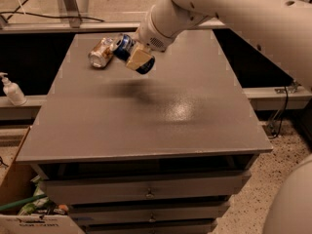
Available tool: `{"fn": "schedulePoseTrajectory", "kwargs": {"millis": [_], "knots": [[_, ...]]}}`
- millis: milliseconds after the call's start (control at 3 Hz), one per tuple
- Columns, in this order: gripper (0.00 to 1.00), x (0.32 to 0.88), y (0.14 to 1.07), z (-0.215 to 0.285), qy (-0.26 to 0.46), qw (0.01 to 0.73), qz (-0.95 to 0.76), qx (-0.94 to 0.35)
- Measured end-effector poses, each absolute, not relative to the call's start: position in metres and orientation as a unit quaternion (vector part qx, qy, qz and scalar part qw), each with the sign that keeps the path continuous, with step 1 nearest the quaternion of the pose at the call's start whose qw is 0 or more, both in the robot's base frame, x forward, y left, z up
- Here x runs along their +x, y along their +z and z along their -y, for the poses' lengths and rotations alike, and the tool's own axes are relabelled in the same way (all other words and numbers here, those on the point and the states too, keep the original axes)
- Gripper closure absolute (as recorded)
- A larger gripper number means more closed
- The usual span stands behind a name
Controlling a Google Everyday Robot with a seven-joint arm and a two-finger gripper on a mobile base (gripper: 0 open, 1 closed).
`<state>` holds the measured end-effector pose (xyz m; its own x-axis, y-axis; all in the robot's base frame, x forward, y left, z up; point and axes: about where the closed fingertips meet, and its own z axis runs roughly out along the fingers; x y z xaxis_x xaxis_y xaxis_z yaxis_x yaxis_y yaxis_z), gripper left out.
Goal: Knock pepsi can over
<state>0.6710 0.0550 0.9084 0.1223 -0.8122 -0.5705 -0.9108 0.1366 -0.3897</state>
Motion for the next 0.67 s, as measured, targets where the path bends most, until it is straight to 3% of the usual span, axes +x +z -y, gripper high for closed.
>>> {"fn": "schedulePoseTrajectory", "kwargs": {"millis": [667], "knots": [[1.0,0.659,0.882,-0.005,-0.042,0.267,-0.657,-0.703]]}}
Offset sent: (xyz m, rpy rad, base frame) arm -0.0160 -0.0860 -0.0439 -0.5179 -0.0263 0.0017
